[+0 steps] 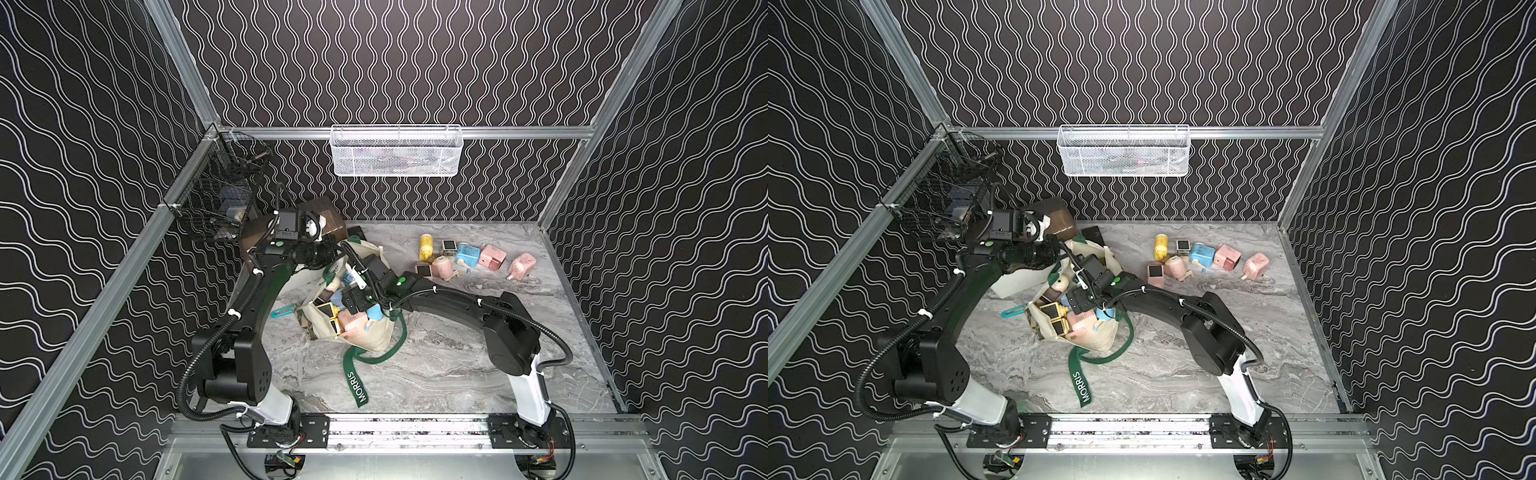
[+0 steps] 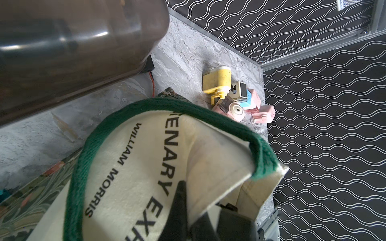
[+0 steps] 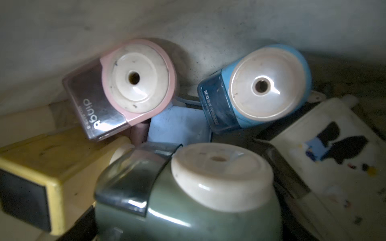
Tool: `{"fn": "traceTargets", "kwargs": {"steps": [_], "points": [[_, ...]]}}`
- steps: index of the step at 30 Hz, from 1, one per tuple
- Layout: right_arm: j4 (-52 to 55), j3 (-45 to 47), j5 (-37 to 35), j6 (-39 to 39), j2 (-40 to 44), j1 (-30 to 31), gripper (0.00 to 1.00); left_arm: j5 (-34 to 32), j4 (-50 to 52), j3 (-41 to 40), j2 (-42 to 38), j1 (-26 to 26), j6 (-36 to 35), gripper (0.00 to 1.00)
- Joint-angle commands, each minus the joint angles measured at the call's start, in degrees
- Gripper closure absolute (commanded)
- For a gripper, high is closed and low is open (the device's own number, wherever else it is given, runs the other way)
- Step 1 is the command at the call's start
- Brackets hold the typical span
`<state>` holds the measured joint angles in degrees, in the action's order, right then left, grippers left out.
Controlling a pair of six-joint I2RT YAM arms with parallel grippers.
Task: Take out the pencil sharpeners from the tote bags
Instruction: Pick up the pencil sharpener from the canvas bag.
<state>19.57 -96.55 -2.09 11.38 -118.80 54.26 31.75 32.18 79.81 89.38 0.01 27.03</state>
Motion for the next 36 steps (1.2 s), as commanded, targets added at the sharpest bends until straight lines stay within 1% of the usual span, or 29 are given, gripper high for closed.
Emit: {"fn": "traceTargets", "kwargs": {"steps": [1,13,17,22,24,25,26,30,33,36], "points": [[0.61,1.03,0.66,-0.22,2.42,0.03,0.37,1.04,0.86,0.26,-0.56,-0.01,-0.57,1.0],[3.69,7.1,4.94,0.4,12.41,0.05,0.37,1.04,0.86,0.26,-0.52,-0.01,-0.57,1.0],[4.67,9.36,5.34,-0.31,16.37,0.03,0.37,0.95,0.95,0.35,-0.43,0.0,-0.66,1.0],[6.33,11.72,5.64,-0.07,23.47,-0.6,0.36,0.69,0.95,0.17,-0.53,-0.01,-0.75,1.0],[6.98,12.92,3.73,0.88,27.01,-1.33,0.37,0.64,1.03,0.17,-0.53,-0.01,-0.81,1.0],[7.74,13.43,1.71,1.86,28.97,-2.06,0.37,0.61,1.04,0.17,-0.59,-0.01,-0.83,1.0],[7.94,14.31,1.6,2.5,30.72,-3.32,0.37,0.69,1.12,0.25,-0.59,-0.01,-0.83,1.0],[4.68,21.05,4.11,7.1,37.37,-12.32,0.37,0.6,1.02,0.3,-0.79,-0.01,-0.82,1.0],[3.29,24.67,2.65,9.99,37.75,-19.09,0.37,0.95,1.16,0.54,-0.5,-0.01,-0.75,1.0],[2.83,26.55,1.75,12.41,34.74,-24.88,0.38,0.91,0.86,0.34,-0.6,-0.01,-0.66,1.0]]}}
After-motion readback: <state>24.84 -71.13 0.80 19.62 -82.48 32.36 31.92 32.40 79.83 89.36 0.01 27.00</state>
